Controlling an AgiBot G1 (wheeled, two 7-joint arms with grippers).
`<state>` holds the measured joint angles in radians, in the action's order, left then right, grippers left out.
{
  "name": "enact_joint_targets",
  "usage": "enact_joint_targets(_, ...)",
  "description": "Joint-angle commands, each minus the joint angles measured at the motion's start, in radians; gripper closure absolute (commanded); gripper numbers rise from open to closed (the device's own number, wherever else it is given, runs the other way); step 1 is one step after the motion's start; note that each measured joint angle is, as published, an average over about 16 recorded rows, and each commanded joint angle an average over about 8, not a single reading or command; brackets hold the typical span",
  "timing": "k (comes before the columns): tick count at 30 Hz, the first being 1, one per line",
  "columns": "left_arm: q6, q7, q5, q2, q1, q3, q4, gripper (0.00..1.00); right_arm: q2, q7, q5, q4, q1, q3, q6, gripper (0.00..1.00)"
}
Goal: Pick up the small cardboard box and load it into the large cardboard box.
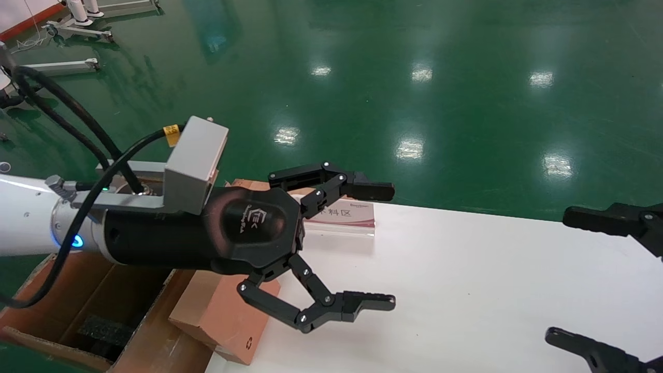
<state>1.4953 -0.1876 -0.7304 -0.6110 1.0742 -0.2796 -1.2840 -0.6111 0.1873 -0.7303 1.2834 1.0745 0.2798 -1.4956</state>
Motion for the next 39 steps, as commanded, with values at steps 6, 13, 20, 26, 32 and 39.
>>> enact_joint_targets(6, 0.000, 0.000, 0.000, 0.000, 0.000, 0.000, 0.000, 0.00, 0.000, 0.000, 0.000, 0.000, 0.000, 0.000, 0.000, 0.00)
enact_joint_targets(13, -0.001, -0.001, -0.002, 0.001, 0.000, 0.000, 0.000, 0.00, 0.000, 0.000, 0.000, 0.000, 0.000, 0.000, 0.000, 0.00)
enact_joint_targets(20, -0.032, -0.037, -0.076, 0.027, 0.022, -0.022, -0.028, 0.00, 0.000, 0.000, 0.000, -0.001, 0.000, 0.000, 0.000, 0.00)
enact_joint_targets(26, -0.011, -0.123, -0.287, 0.050, 0.151, -0.103, -0.065, 0.00, 0.000, -0.001, 0.000, -0.001, 0.001, 0.001, 0.000, 0.00)
enact_joint_targets(32, 0.047, -0.286, -0.540, 0.013, 0.353, -0.230, -0.070, 0.00, 0.000, -0.001, 0.001, -0.001, 0.001, 0.001, 0.000, 0.00)
enact_joint_targets(39, 0.079, -0.512, -0.746, -0.048, 0.536, -0.414, -0.070, 0.00, 0.000, -0.001, 0.001, -0.001, 0.001, 0.002, 0.000, 0.00)
